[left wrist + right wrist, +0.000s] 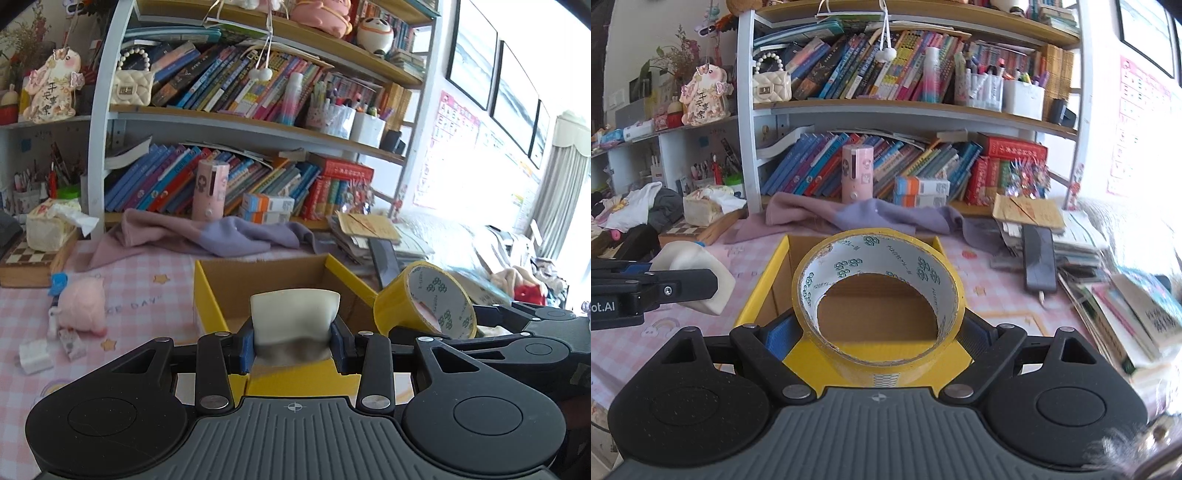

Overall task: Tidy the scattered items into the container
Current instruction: 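Carry the cream block and tape roll over the yellow box with both tools, then open both tools to drop the block and tape roll into the box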

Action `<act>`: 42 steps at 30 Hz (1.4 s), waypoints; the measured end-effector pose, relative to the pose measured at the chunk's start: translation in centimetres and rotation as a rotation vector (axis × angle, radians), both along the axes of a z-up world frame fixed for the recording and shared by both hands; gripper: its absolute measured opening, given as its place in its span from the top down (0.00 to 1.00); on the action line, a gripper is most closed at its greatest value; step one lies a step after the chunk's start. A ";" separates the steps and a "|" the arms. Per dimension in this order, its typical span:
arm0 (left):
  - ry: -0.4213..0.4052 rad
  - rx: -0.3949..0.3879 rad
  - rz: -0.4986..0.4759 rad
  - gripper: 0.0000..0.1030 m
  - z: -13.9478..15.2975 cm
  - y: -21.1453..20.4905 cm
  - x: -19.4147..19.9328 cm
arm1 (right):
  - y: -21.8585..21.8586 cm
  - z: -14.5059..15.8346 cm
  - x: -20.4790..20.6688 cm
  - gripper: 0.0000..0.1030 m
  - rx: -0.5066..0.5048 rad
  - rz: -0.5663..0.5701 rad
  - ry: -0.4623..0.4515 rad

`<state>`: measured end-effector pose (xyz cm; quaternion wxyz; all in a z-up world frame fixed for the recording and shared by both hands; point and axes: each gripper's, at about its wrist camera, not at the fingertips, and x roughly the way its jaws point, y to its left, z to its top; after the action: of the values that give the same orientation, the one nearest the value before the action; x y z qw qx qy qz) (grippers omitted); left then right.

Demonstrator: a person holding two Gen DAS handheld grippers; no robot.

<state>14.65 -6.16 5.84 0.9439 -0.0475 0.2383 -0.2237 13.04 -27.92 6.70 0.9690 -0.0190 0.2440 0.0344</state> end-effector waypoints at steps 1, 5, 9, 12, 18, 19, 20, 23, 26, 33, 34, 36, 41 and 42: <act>-0.005 0.005 0.005 0.63 0.1 -0.4 0.6 | -0.3 0.1 0.6 0.15 -0.003 0.011 -0.004; -0.020 0.026 0.021 0.63 0.5 -2.0 2.7 | -1.6 0.4 3.5 0.15 0.015 0.067 -0.015; -0.020 0.056 0.050 0.63 0.3 -3.3 4.9 | -2.6 0.1 6.6 0.15 0.004 0.115 0.002; -0.012 0.092 0.065 0.63 -0.2 -4.1 6.5 | -3.0 -0.6 9.1 0.15 -0.022 0.162 0.036; 0.043 0.190 0.068 0.63 -1.7 -5.6 10.1 | -3.1 -2.3 14.2 0.15 -0.071 0.286 0.105; 0.055 0.211 0.063 0.63 -2.1 -5.9 10.8 | -3.0 -2.7 14.9 0.15 -0.089 0.309 0.116; 0.064 0.233 0.057 0.63 -2.4 -6.2 11.5 | -2.9 -3.0 15.7 0.15 -0.107 0.337 0.128; 0.081 0.292 0.031 0.63 -3.2 -7.0 13.1 | -2.4 -4.2 17.6 0.15 -0.189 0.427 0.175; 0.089 0.348 -0.006 0.63 -3.9 -7.9 14.7 | -2.1 -5.6 19.3 0.15 -0.285 0.502 0.213; 0.172 0.463 -0.092 0.63 -6.7 -9.9 18.2 | -1.6 -7.7 23.2 0.15 -0.393 0.612 0.317; 0.181 0.479 -0.111 0.63 -7.0 -10.2 18.6 | -1.5 -8.0 23.6 0.15 -0.413 0.626 0.325; 0.204 0.509 -0.145 0.63 -7.6 -10.8 19.4 | -1.1 -8.5 24.7 0.15 -0.456 0.661 0.346; 0.242 0.629 -0.206 0.63 -9.3 -12.1 21.0 | -0.2 -9.9 26.1 0.15 -0.555 0.728 0.387; 0.236 0.663 -0.220 0.63 -9.6 -12.4 21.1 | -0.1 -10.0 26.2 0.15 -0.557 0.733 0.398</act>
<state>35.79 -18.59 -3.75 0.8444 0.2610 0.4089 -0.2273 39.29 -28.00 -3.32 0.7859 -0.3544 0.4015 0.3091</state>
